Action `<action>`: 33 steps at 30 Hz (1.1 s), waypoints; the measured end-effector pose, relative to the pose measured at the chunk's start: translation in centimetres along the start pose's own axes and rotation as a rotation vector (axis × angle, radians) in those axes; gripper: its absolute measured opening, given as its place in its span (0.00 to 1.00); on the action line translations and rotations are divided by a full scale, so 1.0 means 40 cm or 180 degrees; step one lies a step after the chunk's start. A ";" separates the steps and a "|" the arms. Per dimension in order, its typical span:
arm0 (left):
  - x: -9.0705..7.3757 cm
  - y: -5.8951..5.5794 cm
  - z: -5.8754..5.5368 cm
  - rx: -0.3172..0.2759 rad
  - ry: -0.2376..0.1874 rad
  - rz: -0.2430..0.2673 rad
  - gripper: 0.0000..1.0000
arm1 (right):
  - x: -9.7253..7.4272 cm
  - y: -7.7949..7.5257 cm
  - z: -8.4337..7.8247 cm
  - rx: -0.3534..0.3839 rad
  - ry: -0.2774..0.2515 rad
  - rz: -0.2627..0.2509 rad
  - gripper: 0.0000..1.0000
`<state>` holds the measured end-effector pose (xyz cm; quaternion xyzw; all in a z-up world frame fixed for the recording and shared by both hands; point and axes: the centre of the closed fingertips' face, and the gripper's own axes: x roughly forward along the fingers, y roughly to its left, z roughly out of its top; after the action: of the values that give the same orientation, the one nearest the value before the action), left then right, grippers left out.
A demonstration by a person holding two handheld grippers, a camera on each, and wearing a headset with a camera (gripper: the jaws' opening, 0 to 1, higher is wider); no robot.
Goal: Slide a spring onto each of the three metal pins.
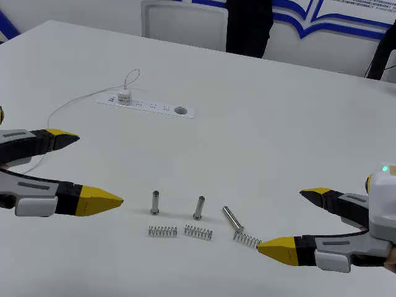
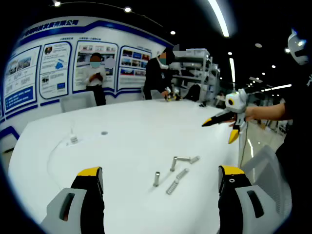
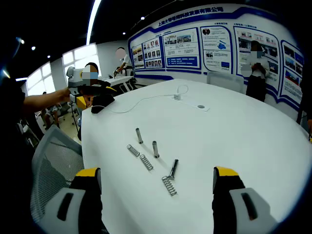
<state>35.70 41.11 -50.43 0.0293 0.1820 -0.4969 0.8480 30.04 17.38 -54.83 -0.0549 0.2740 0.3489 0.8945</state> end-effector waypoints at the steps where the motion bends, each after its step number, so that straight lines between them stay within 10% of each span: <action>1: 0.001 -0.001 -0.002 0.0000 0.0010 -0.0005 1.00 | -0.001 0.000 -0.002 0.0005 -0.0001 -0.0007 0.96; 33: -0.002 -0.004 -0.034 -0.0014 0.0131 0.0015 1.00 | 0.012 -0.009 -0.034 0.0169 0.0023 -0.0035 0.95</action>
<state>35.13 41.41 -51.63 0.0381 0.2005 -0.4937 0.8453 29.97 17.00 -56.25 -0.0339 0.2860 0.3364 0.8966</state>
